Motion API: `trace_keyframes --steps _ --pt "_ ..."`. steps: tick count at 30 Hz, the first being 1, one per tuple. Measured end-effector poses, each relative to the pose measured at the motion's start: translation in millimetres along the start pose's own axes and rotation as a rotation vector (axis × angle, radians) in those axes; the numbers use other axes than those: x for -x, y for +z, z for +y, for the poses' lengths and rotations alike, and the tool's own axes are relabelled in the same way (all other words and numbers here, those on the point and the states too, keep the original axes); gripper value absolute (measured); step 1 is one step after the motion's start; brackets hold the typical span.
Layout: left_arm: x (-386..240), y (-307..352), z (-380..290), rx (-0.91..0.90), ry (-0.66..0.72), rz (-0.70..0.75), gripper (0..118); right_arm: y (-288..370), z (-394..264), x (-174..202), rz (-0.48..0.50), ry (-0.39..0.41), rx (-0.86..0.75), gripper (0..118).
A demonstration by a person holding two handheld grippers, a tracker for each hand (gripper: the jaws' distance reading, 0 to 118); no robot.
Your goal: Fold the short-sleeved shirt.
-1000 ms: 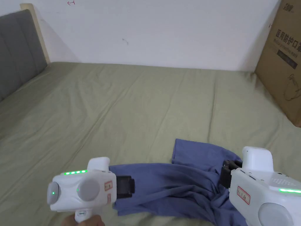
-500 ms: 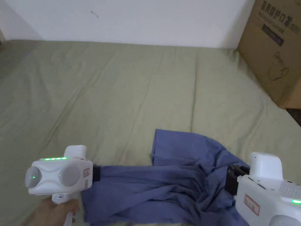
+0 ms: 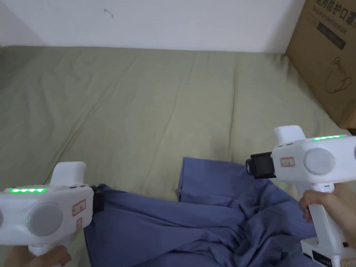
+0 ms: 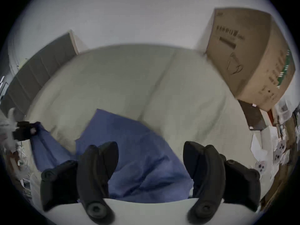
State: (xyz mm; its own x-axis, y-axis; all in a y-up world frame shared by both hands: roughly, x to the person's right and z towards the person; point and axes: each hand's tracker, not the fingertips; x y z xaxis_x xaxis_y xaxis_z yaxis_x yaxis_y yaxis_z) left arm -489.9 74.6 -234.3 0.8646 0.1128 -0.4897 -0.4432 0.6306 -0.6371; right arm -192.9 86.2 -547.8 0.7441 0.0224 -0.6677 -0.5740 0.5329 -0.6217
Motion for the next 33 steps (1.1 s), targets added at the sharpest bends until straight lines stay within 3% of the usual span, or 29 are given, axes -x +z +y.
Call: trace_keyframes --steps 3,9,11,13,15,16,17,22,25,29,33 --pt "2.4 -5.9 1.6 0.014 0.0 -0.008 3 -39.9 8.8 -5.0 -0.017 0.065 0.059 86" --pt "4.9 -14.2 3.4 0.029 0.013 -0.012 3 -101.2 5.1 -7.3 0.05 0.021 0.232 83" --pt "3.8 -14.6 4.4 0.038 -0.011 -0.006 3 -100.2 7.4 -11.1 0.039 0.011 0.191 68" --pt "4.7 -14.9 4.9 0.04 -0.011 -0.01 3 -92.8 5.8 -6.0 0.037 0.061 0.163 65" --pt "4.9 -12.6 5.9 0.042 0.005 -0.009 3 -79.9 2.2 3.6 0.016 0.066 0.148 34" --pt "4.8 -9.9 6.2 0.039 0.01 -0.011 3 -77.0 1.3 5.8 0.012 0.065 0.143 9" --pt "5.8 -7.9 7.2 0.039 0.011 -0.013 3 -74.2 0.6 7.1 0.004 0.059 0.134 3" --pt "4.0 18.9 20.0 0.015 -0.006 -0.009 3 -42.5 7.5 -8.7 0.017 -0.03 0.074 3" --pt "0.4 44.9 35.9 -0.044 -0.036 0.014 3 14.9 20.2 -24.7 -0.011 -0.058 -0.028 3" --pt "-4.3 86.2 68.0 -0.14 -0.078 0.063 3 102.3 41.9 -57.0 -0.02 -0.153 -0.172 3" --pt "-7.2 133.6 105.3 -0.257 -0.122 0.12 3 193.1 57.5 -83.8 -0.101 -0.155 -0.303 3"
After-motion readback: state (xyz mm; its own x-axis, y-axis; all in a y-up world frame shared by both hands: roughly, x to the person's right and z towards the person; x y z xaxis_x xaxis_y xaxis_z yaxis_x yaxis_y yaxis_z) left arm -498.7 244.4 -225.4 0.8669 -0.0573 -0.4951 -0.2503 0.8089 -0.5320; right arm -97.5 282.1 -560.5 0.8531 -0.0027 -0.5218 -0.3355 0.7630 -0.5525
